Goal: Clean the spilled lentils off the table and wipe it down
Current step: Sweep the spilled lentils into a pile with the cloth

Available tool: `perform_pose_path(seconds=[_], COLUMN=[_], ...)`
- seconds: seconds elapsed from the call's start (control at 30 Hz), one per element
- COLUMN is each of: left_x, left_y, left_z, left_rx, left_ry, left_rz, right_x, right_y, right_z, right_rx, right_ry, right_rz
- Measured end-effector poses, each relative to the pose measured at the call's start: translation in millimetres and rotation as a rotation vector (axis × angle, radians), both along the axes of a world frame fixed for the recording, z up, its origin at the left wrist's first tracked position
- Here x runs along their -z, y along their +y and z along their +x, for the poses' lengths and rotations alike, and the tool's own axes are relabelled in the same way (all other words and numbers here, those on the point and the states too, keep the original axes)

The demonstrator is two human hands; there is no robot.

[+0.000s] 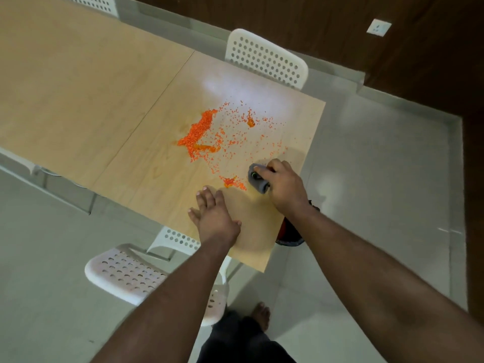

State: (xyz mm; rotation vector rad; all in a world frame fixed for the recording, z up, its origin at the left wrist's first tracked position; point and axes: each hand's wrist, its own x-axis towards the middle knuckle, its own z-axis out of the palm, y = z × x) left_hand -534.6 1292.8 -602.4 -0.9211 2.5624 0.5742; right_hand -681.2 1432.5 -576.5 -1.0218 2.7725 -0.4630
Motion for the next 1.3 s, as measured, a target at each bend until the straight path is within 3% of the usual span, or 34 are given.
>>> perform_pose_path(seconds=[0.27, 0.47, 0.63, 0.77, 0.87, 0.97, 1.3], left_x=[-6.6, 0.6, -7.6, -9.2, -4.3, -1.5, -6.0], left_y=[27.6, 51.4, 75.7, 103.7, 107.1, 108.2, 112.1], left_z=[-25.0, -50.4, -84.3, -115.1, -127.6, -129.1, -143.7], left_rx=[-0.177, -0.304, -0.493, -0.590, -0.684, -0.712, -0.665], left_ry=[0.159, 0.100, 0.156, 0.165, 0.160, 0.160, 0.101], left_rz=[0.091, -0.003, -0.023, -0.003, 0.008, -0.013, -0.070], right_x=[10.3, 12.9, 5.0, -1.1, 2.6, 13.1, 19.8], right_y=[73.1, 51.4, 18.9, 29.8, 68.6, 98.4, 24.5], right_z=[50.8, -42.6, -123.8, -145.2, -135.0, -132.4, -206.5], right_rx=[-0.167, -0.131, -0.198, -0.267, -0.455, -0.611, -0.532], right_ry=[-0.024, 0.012, -0.011, -0.091, -0.038, -0.005, 0.048], right_rz=[0.048, 0.026, 0.018, -0.053, -0.107, -0.014, 0.033])
